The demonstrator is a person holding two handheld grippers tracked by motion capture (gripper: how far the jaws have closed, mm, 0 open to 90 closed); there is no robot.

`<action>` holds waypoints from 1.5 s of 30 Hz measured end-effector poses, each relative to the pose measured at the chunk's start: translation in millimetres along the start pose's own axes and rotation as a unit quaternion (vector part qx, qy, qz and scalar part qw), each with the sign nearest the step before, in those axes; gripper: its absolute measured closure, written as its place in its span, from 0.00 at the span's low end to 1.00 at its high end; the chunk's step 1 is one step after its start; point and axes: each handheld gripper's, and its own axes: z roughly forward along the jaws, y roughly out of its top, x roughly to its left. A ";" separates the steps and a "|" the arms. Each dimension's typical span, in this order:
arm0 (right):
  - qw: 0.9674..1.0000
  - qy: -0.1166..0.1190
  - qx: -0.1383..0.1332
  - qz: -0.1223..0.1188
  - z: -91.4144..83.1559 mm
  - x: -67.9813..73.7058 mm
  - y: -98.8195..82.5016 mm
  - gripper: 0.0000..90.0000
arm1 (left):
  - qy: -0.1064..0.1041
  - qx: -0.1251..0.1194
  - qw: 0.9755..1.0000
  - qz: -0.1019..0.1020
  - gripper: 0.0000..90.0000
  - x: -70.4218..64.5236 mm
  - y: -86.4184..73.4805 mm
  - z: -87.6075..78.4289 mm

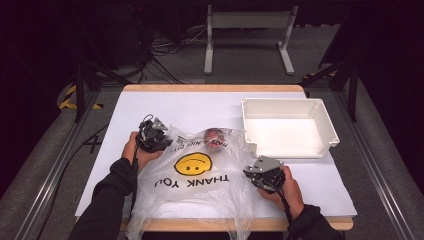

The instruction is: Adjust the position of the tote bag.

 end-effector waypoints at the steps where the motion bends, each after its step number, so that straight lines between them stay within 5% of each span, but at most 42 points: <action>1: 1.000 -0.001 -0.001 0.000 0.8 -0.3 0.6 0.92 | 0.011 -0.004 1.000 -0.003 0.97 3.5 -2.3 -2.6; 12: 1.000 -0.014 -0.010 0.002 15.4 -3.4 17.9 0.96 | 0.047 -0.046 0.997 -0.045 0.99 34.3 -27.4 -31.2; 15: 1.000 -0.022 -0.012 0.002 24.8 -7.4 25.9 0.96 | 0.060 -0.059 0.994 -0.065 0.99 44.4 -36.3 -39.0; 22: 0.999 -0.030 -0.013 -0.004 34.2 -9.6 33.2 0.97 | 0.057 -0.078 0.993 -0.074 0.94 47.4 -41.1 -43.9; 27: 0.999 -0.027 -0.022 0.002 29.5 -12.8 32.8 0.96 | 0.047 -0.119 0.990 -0.066 0.73 40.9 -41.3 -56.2; 28: 0.999 -0.028 -0.025 0.003 27.8 -13.5 32.8 0.95 | 0.049 -0.126 0.989 -0.065 0.65 38.9 -41.4 -58.8; 29: 0.999 -0.028 -0.029 0.004 25.2 -14.4 32.5 0.94 | 0.055 -0.139 0.987 -0.049 0.46 33.8 -42.0 -66.3; 33: 0.999 -0.027 -0.035 0.007 17.5 -16.4 30.2 0.92 | 0.064 -0.156 0.985 -0.022 0.23 22.0 -46.3 -76.7; 43: 0.998 -0.021 -0.054 0.015 -2.0 -21.5 23.6 0.84 | 0.036 -0.165 0.985 0.034 0.16 -23.9 -87.7 -107.5; 45: 0.998 -0.014 -0.061 0.016 -6.8 -21.6 23.1 0.82 | 0.011 -0.161 0.987 0.029 0.16 -30.1 -98.9 -109.3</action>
